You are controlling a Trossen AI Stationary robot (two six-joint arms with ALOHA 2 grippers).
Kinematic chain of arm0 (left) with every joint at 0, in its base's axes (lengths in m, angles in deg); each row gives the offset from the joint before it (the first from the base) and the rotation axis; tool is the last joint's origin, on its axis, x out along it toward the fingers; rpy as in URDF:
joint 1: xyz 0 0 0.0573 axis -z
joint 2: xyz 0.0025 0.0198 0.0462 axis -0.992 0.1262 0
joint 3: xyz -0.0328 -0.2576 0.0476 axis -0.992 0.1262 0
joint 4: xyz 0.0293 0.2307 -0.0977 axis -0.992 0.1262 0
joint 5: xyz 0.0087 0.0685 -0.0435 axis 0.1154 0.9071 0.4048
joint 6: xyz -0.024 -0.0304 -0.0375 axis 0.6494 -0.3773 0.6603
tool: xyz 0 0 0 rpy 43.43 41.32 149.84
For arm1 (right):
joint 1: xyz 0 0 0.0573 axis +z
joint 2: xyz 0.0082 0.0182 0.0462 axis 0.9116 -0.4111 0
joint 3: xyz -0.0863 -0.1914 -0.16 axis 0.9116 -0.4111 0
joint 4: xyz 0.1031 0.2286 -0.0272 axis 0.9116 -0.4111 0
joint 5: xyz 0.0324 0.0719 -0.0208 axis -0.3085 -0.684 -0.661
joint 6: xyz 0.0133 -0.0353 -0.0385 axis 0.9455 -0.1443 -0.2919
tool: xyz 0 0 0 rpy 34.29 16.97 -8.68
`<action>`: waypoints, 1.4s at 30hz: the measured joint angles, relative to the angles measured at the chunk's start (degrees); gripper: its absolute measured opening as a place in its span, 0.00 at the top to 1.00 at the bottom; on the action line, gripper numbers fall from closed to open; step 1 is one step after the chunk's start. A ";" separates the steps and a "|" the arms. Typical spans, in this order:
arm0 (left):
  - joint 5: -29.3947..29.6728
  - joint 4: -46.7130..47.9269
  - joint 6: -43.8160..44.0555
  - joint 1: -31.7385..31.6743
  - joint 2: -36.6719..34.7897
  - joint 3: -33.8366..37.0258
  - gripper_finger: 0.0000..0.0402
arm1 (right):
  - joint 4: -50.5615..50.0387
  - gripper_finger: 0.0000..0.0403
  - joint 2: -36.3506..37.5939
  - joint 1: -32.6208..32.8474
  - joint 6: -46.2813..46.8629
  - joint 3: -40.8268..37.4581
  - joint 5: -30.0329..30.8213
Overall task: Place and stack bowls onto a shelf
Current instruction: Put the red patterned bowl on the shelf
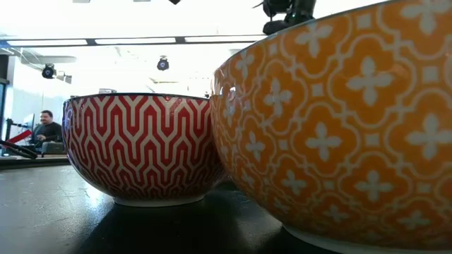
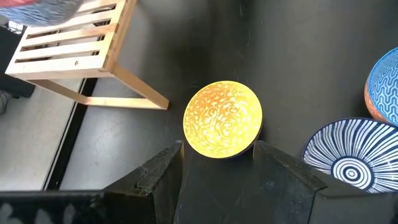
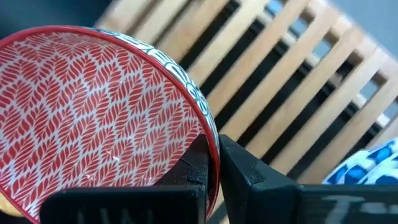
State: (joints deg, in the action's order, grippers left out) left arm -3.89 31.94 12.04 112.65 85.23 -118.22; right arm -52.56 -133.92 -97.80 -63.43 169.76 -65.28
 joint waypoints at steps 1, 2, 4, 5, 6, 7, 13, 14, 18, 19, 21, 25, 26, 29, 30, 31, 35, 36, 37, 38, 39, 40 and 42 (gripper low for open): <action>0.00 0.01 -0.01 0.01 0.00 0.00 0.56 | -2.24 0.97 -1.37 0.00 -0.12 1.57 -0.08; 0.00 0.04 0.01 0.01 0.00 0.00 0.56 | -4.48 0.97 -2.44 0.00 -0.44 2.82 -0.09; -0.02 0.37 0.15 0.01 0.00 0.00 0.56 | -8.17 0.97 -4.33 0.01 -0.73 4.49 1.02; -0.04 0.66 0.27 0.01 0.00 0.00 0.56 | -9.00 0.97 -5.06 0.02 -0.89 4.83 2.53; -0.04 0.83 0.35 0.03 0.00 0.00 0.56 | -8.87 0.97 -5.62 0.04 -1.21 4.87 4.06; -0.04 0.96 0.42 0.06 0.00 0.00 0.56 | -8.52 0.97 -5.93 -0.02 -1.32 4.85 4.35; -0.04 1.30 0.71 0.06 0.00 0.00 0.56 | -8.33 0.97 -6.25 -0.97 -3.51 4.87 4.03; -0.04 1.37 0.75 0.06 0.00 0.00 0.56 | -8.25 0.97 -6.25 -1.15 -3.63 4.87 4.09; -0.04 1.37 0.84 0.06 0.00 0.00 0.56 | -7.31 0.97 -6.21 -2.22 -3.74 5.09 5.23; -0.04 1.37 0.84 0.06 0.00 0.00 0.56 | -6.85 0.97 -6.19 -2.42 -3.73 5.09 5.34; -0.04 1.37 0.86 0.06 0.00 0.00 0.56 | -6.09 0.97 -6.20 -2.59 -3.72 5.09 5.51; -0.04 1.36 0.90 0.06 0.00 0.00 0.56 | -5.43 0.97 -6.47 -2.47 -3.72 5.09 5.63; -0.04 1.37 0.90 0.06 0.00 0.00 0.56 | -5.43 0.97 -6.51 -2.49 -3.72 5.09 5.47; -0.04 1.37 0.90 0.06 0.00 0.00 0.56 | -5.42 0.97 -6.56 -2.49 -3.72 5.09 5.37; -0.04 1.37 0.90 0.06 0.00 0.00 0.56 | -5.43 0.97 -6.56 -2.48 -3.72 5.09 5.38; -0.04 1.37 0.90 0.06 0.00 0.00 0.56 | -5.43 0.97 -6.56 -2.49 -3.72 5.09 5.36; -0.04 1.37 0.90 0.06 0.00 0.00 0.56 | -5.37 0.96 -6.58 -2.47 -3.76 5.09 5.38; -0.04 1.37 0.90 0.06 0.00 0.00 0.56 | -5.27 0.95 -6.60 -2.47 -3.75 5.09 5.41; -0.04 1.37 0.90 0.06 0.00 0.00 0.56 | -5.18 0.93 -6.65 -2.48 -3.78 5.07 5.47; -0.02 1.37 0.91 0.06 0.00 0.00 0.56 | -5.13 0.92 -6.71 -2.47 -3.80 5.07 5.48; -0.02 1.37 0.93 0.06 0.00 0.00 0.56 | -5.10 0.90 -6.78 -2.47 -3.81 5.07 5.43; -0.02 1.37 0.98 0.06 0.00 0.00 0.56 | -5.10 0.88 -6.80 -2.47 -3.86 5.05 5.37; -0.02 1.37 1.08 0.06 0.00 0.00 0.56 | -5.08 0.85 -6.78 -2.47 -4.05 5.05 5.29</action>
State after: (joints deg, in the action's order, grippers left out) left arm -3.91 33.31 13.12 112.71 85.23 -118.22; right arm -57.65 -140.70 -100.27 -67.48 174.81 -59.99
